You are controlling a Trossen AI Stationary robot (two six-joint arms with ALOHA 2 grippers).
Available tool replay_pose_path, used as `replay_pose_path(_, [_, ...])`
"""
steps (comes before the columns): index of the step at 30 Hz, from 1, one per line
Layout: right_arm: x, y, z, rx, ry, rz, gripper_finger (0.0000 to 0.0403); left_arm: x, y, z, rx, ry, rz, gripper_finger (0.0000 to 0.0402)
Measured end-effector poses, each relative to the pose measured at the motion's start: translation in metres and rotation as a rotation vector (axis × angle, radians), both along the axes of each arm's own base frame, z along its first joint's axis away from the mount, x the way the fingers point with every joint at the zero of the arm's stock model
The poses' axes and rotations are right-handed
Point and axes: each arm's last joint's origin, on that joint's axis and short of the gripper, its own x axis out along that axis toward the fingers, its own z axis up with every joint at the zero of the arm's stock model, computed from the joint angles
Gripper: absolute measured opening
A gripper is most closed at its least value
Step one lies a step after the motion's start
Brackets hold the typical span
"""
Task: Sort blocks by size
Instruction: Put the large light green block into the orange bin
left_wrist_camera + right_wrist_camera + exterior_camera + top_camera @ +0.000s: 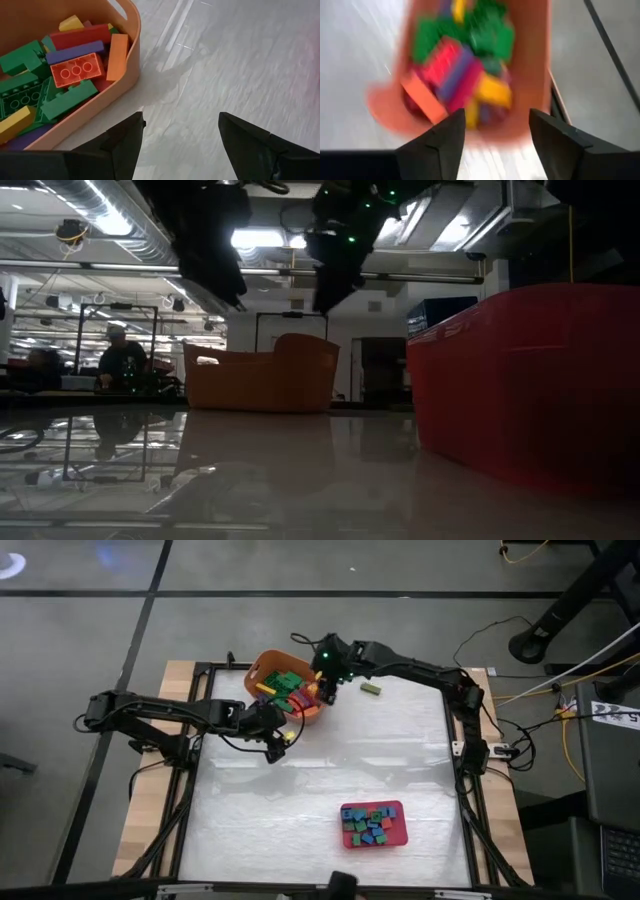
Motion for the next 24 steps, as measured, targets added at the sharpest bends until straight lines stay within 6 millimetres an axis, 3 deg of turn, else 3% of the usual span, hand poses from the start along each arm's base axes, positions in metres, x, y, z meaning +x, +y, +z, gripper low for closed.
replay_pose_path(3, [-0.021,-0.013,0.001,-0.006,0.131,-0.008,0.0226,-0.001,0.0,-0.001,-0.002,0.011,0.002,0.0244])
replay_pose_path(6, [-0.045,-0.033,-0.006,0.098,0.222,-0.037,0.0228,-0.001,0.0,-0.001,-0.002,0.01,0.002,0.0244])
replay_pose_path(14, [-0.092,-0.084,-0.056,0.275,0.306,-0.18,0.0229,-0.001,0.0,-0.001,-0.002,0.011,0.002,0.0244])
replay_pose_path(18, [-0.107,-0.09,-0.078,0.325,0.361,-0.215,0.0229,-0.001,0.0,-0.001,0.001,0.012,-0.002,0.0244])
replay_pose_path(24, [-0.111,-0.085,-0.11,0.317,0.389,-0.179,0.0229,0.0,0.0,0.0,0.003,0.006,-0.002,0.0244])
